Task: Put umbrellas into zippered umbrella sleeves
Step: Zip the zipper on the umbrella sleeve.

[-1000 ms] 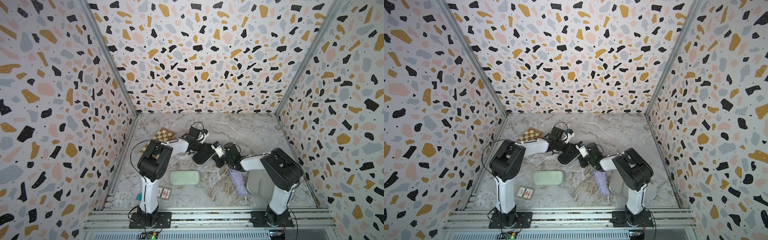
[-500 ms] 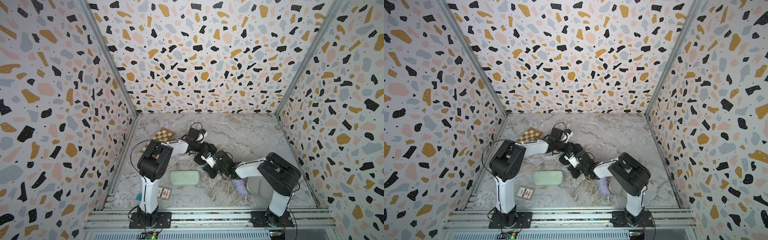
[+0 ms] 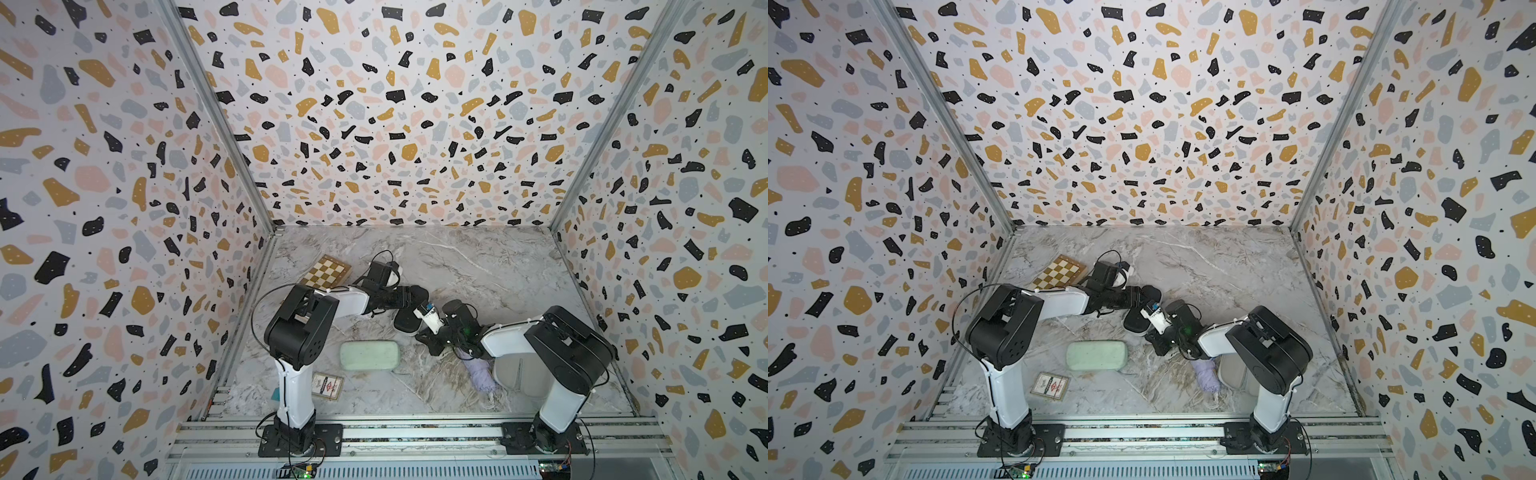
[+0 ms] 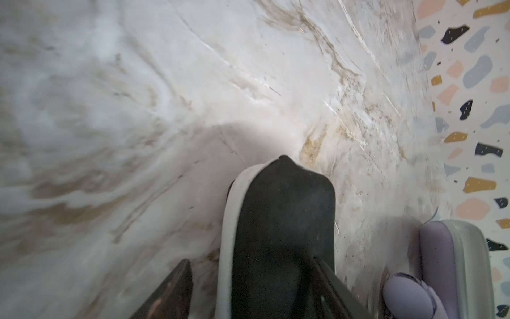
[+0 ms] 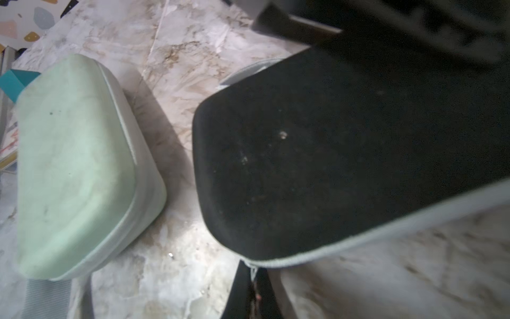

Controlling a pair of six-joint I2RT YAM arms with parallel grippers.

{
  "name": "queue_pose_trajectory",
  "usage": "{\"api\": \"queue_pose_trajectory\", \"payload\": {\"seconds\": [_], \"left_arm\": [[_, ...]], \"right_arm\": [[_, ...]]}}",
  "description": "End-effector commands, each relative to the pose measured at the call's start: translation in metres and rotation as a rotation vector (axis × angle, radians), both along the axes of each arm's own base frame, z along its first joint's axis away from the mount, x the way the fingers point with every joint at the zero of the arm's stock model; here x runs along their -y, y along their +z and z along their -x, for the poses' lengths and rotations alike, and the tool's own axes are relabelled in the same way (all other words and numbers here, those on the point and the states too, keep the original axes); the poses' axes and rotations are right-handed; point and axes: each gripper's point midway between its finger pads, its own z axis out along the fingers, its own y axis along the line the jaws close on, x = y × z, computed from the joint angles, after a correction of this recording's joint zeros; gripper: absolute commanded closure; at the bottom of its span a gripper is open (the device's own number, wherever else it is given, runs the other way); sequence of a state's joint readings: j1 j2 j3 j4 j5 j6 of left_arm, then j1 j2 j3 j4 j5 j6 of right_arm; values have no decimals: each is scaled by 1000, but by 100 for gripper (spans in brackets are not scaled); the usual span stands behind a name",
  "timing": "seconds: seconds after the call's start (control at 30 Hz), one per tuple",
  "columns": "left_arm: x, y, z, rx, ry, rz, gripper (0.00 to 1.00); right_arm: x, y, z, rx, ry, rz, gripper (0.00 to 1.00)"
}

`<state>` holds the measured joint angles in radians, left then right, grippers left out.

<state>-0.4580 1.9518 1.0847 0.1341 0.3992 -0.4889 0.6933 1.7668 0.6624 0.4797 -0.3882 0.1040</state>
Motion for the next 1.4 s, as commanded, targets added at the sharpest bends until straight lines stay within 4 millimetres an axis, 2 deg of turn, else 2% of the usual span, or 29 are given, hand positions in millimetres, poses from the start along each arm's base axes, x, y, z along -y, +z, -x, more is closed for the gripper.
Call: {"api": "queue_pose_trajectory", "payload": {"seconds": [0.0, 0.2, 0.3, 0.5, 0.7, 0.9, 0.93, 1.1, 1.23, 1.37], "left_arm": [[-13, 2, -3, 2, 17, -37, 29], [-10, 12, -25, 38, -28, -78, 27], [-8, 10, -40, 38, -44, -108, 27], [-7, 3, -53, 36, -79, -166, 27], [-10, -19, -47, -64, -123, -254, 36], [-10, -25, -35, -83, -158, -290, 45], [-13, -26, -33, -86, -154, -299, 48], [-41, -39, -33, -116, -48, -432, 52], [-52, -43, -30, -145, -9, -478, 57], [-60, -46, -28, -167, 24, -516, 63]], "right_arm": [[21, -11, -8, -19, -58, 57, 100], [40, -15, -28, -16, -123, 82, 100], [43, -14, -32, -15, -131, 70, 100], [45, -14, -36, -16, -133, 60, 100], [44, -12, -38, -14, -132, 46, 100], [43, -11, -38, -15, -128, 39, 100], [43, -12, -38, -17, -129, 38, 100], [45, -13, -30, -29, -138, 35, 100], [46, -15, -22, -46, -148, 29, 100], [35, -25, -7, -67, -125, 52, 100]]}}
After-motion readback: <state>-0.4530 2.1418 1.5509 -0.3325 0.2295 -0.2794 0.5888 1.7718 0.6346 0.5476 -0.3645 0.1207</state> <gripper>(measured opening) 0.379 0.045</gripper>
